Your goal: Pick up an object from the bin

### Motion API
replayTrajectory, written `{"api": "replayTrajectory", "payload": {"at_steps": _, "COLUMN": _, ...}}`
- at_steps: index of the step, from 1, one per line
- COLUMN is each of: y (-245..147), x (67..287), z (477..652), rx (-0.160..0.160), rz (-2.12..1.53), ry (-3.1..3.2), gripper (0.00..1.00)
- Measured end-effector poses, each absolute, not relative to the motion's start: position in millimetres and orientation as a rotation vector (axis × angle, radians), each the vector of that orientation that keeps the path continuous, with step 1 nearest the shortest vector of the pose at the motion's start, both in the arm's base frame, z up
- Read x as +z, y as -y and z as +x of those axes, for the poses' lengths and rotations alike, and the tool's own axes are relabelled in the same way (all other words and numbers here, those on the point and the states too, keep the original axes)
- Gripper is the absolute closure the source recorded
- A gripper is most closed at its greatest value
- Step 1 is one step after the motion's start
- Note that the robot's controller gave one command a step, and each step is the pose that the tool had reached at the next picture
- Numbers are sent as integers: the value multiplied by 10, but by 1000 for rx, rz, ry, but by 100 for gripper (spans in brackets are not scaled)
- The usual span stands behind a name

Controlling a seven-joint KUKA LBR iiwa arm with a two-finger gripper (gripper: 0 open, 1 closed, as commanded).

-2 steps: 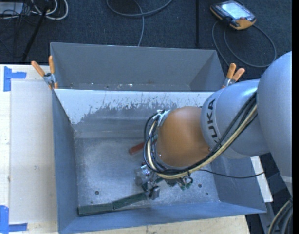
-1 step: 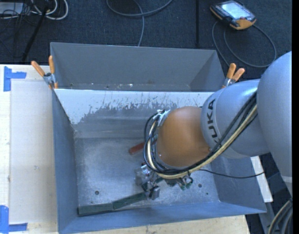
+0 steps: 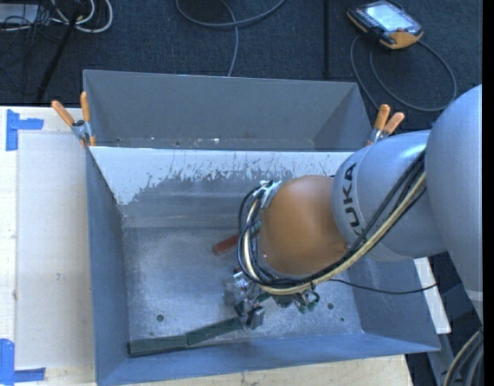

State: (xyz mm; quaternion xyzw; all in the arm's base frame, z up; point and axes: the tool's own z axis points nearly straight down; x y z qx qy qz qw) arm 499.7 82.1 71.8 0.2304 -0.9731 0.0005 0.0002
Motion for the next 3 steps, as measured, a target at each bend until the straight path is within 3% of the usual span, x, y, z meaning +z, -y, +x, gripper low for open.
{"api": "replayTrajectory", "payload": {"at_steps": 2, "y": -826, "x": 797, "z": 4991, "rx": 0, "rz": 722, "ry": 3056, "gripper": 100}}
{"api": "replayTrajectory", "payload": {"at_steps": 3, "y": -827, "x": 939, "z": 4980, "rx": -1, "rz": 721, "ry": 3052, "gripper": 100}}
